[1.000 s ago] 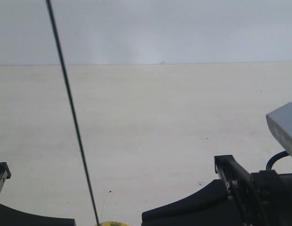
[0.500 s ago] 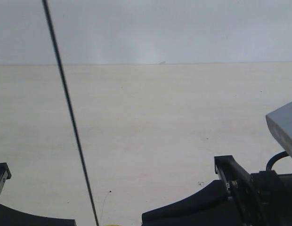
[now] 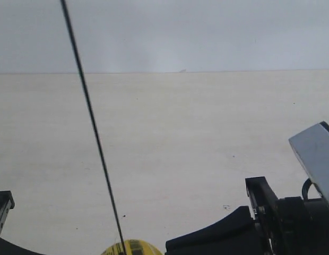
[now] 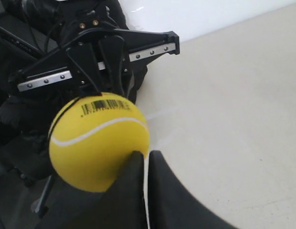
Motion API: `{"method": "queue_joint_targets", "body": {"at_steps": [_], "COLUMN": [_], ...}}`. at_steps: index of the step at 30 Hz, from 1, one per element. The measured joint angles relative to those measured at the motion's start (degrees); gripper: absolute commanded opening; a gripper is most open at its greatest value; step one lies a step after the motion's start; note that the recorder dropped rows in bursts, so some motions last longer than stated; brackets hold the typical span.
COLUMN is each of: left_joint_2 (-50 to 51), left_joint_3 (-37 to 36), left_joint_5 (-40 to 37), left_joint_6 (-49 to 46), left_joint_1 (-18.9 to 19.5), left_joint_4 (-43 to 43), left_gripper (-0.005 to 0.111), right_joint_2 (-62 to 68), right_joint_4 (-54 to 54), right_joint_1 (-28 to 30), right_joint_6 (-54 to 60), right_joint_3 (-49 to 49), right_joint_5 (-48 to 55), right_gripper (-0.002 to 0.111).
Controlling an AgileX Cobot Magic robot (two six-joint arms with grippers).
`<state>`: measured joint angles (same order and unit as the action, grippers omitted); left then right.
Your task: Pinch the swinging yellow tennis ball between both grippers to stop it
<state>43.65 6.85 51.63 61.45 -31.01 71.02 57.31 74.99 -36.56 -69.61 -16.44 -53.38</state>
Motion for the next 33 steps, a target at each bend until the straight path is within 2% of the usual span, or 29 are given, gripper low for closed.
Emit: {"method": "queue_joint_targets", "body": {"at_steps": [6, 18, 33], "left_joint_2": [0.0, 0.0, 0.0], "left_joint_3": [0.0, -0.2, -0.2], "left_joint_5": [-1.6, -3.3, -3.4], "left_joint_6": [1.0, 1.0, 1.0], "left_joint_1": [0.0, 0.0, 0.0], "left_joint_4": [0.9, 0.6, 0.4], "left_gripper": [0.005, 0.005, 0.005], "right_joint_2": [0.0, 0.0, 0.0], "right_joint_4": [0.9, 0.7, 0.7], "right_joint_1": [0.0, 0.0, 0.0], "right_joint_6": [-0.5, -0.5, -0.5], "right_joint_3": [0.0, 0.0, 0.0], "right_joint_5": [1.3, -4.1, -3.3], "right_gripper": [0.0, 0.0, 0.0]}}
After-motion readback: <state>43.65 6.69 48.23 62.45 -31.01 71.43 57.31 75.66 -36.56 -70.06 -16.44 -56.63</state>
